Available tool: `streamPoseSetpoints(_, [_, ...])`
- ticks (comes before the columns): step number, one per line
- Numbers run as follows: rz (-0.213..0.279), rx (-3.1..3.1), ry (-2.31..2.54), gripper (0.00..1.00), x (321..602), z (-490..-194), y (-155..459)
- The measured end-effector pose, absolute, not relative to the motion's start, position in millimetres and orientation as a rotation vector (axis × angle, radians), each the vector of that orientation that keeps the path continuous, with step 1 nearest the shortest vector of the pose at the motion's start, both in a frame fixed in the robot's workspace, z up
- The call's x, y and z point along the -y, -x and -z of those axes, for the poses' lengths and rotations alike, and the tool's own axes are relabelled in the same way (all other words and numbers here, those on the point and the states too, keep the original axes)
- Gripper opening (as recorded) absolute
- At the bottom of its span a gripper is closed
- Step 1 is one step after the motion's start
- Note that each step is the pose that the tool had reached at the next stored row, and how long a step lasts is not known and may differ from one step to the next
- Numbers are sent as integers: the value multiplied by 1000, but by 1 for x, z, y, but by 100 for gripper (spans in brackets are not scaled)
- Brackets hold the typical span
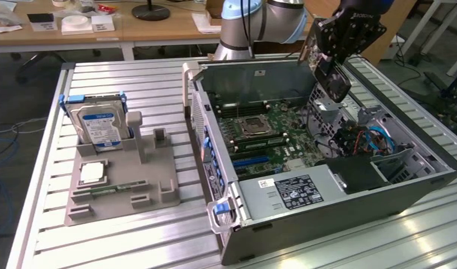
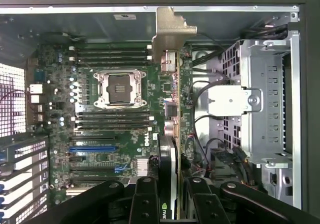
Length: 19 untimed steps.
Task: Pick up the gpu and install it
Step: 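Pick up the gpu and move the gpu toward the slot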
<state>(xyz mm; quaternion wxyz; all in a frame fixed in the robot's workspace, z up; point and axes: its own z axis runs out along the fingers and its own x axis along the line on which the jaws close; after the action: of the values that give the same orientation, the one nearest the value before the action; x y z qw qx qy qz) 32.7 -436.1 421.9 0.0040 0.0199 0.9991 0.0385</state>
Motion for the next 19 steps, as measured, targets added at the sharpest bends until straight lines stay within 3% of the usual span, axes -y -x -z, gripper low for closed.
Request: streamPoseSetpoints(19, [-121, -3131, -62, 26, 436, -422, -48])
